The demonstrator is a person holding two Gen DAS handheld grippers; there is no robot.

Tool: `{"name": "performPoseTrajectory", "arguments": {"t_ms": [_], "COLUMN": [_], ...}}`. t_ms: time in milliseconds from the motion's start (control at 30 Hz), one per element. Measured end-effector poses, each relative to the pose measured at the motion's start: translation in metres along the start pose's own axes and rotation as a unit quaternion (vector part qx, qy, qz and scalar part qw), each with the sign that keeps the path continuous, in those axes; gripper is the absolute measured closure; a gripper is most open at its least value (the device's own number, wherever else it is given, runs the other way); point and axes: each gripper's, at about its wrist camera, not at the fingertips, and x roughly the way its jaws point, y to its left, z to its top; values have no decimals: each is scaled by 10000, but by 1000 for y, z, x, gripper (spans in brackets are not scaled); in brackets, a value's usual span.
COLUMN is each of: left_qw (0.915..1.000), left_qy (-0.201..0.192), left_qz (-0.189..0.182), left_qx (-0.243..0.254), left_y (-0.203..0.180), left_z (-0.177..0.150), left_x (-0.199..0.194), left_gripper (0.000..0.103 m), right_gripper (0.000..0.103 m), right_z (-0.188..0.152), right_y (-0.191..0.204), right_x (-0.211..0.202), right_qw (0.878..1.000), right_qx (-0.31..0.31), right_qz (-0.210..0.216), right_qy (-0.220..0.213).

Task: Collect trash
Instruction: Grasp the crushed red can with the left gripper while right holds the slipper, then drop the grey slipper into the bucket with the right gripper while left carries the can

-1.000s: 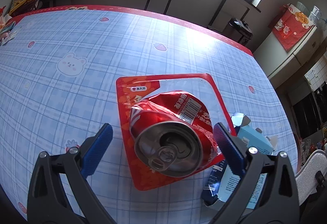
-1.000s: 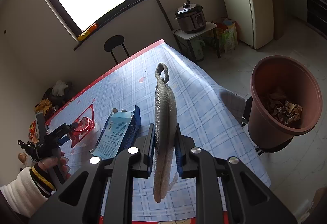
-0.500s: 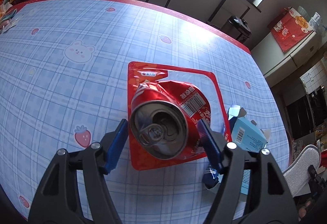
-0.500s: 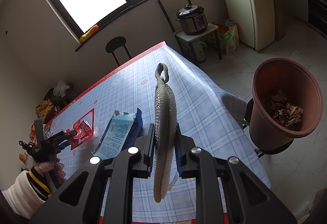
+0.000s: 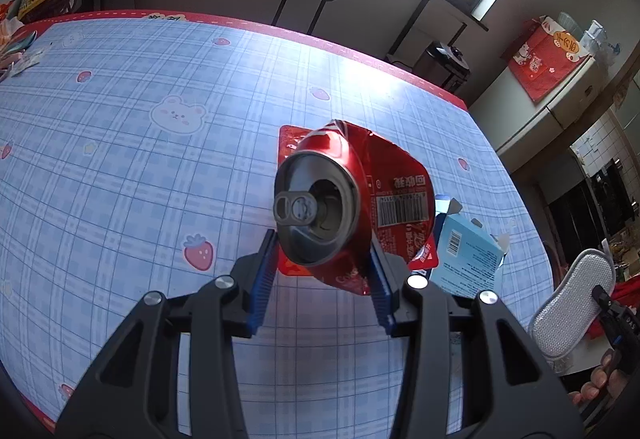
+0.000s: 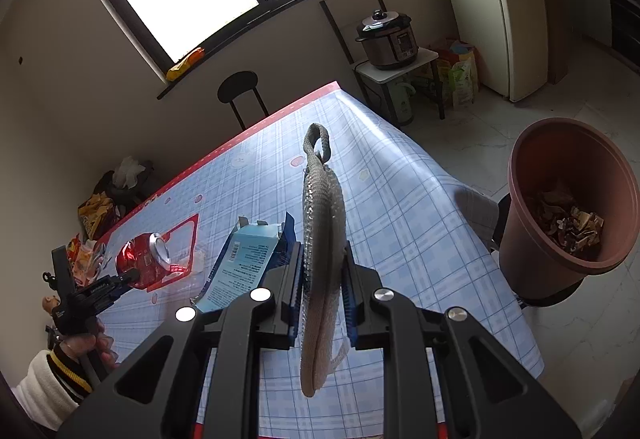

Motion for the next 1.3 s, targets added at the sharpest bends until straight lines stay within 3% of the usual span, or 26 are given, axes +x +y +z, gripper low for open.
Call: {"name": "performPoseTrajectory", "arguments": {"t_ms": [367,733,967,1300], "left_qw": [9980,9913,9850,9804], "left_qy": [-575,-1069,-1258,-1259], "left_qz": [-74,-386,-666,-855], "left_qx": [256,670,977,1252], "left_y": [-12,-74,-134,-214], "left_z": [-1,10,11,-7], "left_x": [-56,-113,-130,-126], "left_gripper": [59,59,59,59], "right_gripper": [84,84,84,84], "right_z": [5,23,48,92], "right_y": [14,9,-48,-182], "right_x": [-5,-35,-75,-124], "right_qw": [9998,9981,9960,9884], "right_qx": [-106,-203,-51,291], "right_qz": [137,335,24,-937], "right_qy": [-82,-474,-896,-1156]}}
